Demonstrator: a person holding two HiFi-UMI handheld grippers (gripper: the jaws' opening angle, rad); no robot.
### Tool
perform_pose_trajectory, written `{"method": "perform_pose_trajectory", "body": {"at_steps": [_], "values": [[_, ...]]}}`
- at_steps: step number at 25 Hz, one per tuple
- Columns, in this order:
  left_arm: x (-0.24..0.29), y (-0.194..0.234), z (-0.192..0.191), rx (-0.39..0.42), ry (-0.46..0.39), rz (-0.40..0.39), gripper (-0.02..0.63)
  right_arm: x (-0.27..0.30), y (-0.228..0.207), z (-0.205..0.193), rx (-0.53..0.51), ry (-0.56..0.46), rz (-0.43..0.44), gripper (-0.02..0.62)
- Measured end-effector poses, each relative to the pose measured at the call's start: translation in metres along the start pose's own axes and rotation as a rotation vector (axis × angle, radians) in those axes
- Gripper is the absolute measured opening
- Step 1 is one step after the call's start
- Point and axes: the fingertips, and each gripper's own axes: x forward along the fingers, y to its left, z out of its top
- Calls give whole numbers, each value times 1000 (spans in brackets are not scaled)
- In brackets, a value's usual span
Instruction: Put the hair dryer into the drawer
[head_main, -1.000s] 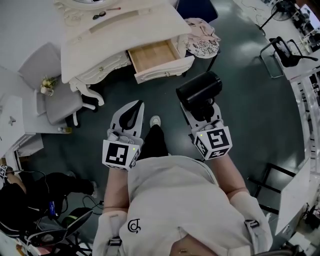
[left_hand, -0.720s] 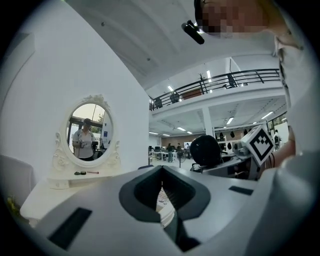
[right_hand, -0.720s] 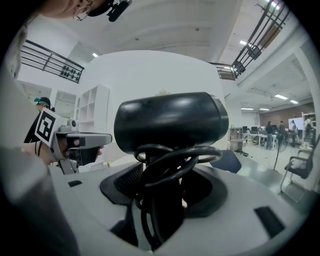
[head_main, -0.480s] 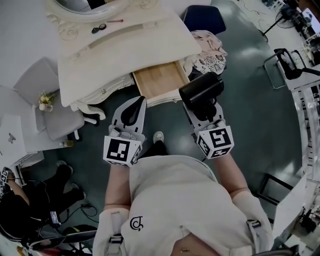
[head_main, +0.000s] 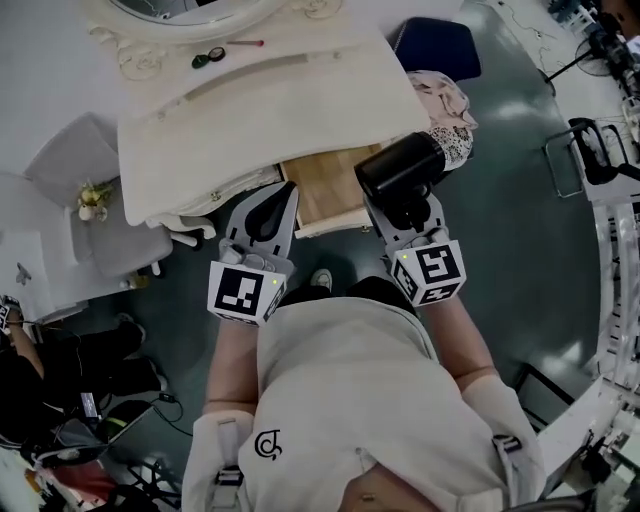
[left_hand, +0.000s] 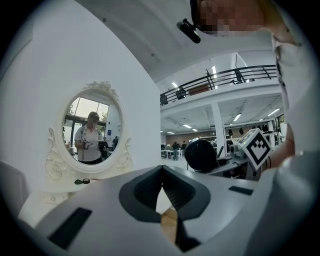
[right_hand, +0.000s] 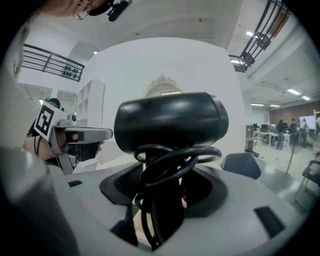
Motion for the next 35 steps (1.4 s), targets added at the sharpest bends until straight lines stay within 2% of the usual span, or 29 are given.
{"method": "perform_pose_trajectory", "body": {"at_steps": [8, 15, 20, 26, 31, 35], "values": [[10, 22, -26, -18, 33, 129, 14, 61, -3, -17, -52, 59, 180, 247], [23, 32, -47, -117, 67, 298, 14, 98, -5, -43, -162, 150, 408, 247], [26, 37, -64, -142, 79, 381, 14, 120, -1, -86, -198, 262, 552, 247], [29, 38, -88, -150, 103, 452, 14, 137, 12, -152, -327, 366, 740, 247], [11, 41, -113, -196, 130, 545, 14, 147, 22, -212, -403, 480, 826, 247], [1, 47, -129, -204, 135, 590, 14, 151, 23, -262, -492, 572, 882, 247]]}}
